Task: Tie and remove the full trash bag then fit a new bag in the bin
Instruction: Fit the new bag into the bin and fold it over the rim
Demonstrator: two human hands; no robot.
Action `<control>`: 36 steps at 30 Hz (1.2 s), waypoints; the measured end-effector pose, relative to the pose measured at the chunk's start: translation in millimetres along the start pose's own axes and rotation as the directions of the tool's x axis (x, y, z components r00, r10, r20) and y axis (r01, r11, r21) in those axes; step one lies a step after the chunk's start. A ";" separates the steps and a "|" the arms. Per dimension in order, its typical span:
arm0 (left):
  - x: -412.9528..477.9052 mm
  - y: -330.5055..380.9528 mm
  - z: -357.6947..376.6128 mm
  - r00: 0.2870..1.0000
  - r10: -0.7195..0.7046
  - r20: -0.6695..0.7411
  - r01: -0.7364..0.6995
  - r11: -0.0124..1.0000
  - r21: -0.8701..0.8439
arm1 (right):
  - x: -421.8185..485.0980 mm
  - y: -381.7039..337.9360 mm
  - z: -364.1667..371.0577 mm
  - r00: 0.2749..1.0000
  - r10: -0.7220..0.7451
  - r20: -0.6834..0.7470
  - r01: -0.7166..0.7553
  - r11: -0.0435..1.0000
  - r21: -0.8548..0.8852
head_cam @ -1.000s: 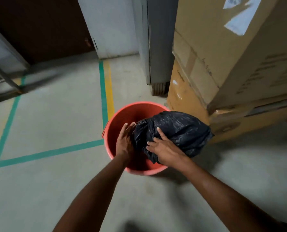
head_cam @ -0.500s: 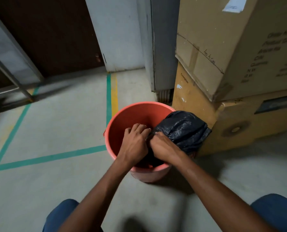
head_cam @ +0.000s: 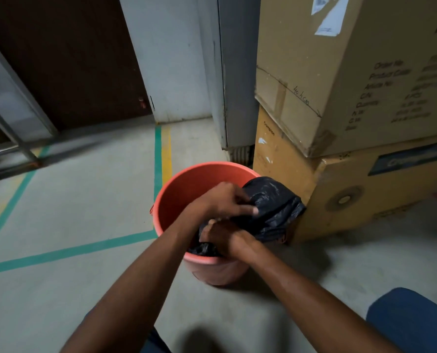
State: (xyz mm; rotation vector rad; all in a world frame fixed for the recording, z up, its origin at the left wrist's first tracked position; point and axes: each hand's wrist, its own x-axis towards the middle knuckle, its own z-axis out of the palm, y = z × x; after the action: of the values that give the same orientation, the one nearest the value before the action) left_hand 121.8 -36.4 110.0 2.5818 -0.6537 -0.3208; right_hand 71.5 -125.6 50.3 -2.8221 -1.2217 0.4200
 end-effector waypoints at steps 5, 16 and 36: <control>29.6 20.2 24.4 0.996 -0.086 0.039 0.056 0.876 0.479 | -4.7 -4.1 -0.3 0.998 -0.023 0.057 0.028 0.994 -0.103; 5.1 -78.8 -2.0 0.446 -0.856 -0.261 0.134 0.352 -0.926 | -37.1 27.7 25.4 0.750 -0.093 -0.655 0.098 0.995 -0.029; -43.4 -108.4 -75.8 0.446 -0.863 -0.236 0.014 0.270 -0.963 | -15.5 76.2 -8.9 1.000 -0.017 -0.018 0.022 0.932 0.363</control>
State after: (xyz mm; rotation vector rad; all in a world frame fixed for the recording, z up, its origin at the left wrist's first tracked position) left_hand 151.7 98.3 128.4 1.4423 0.6592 0.2586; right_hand 117.8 -188.6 51.7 -2.4919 -1.0414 0.5586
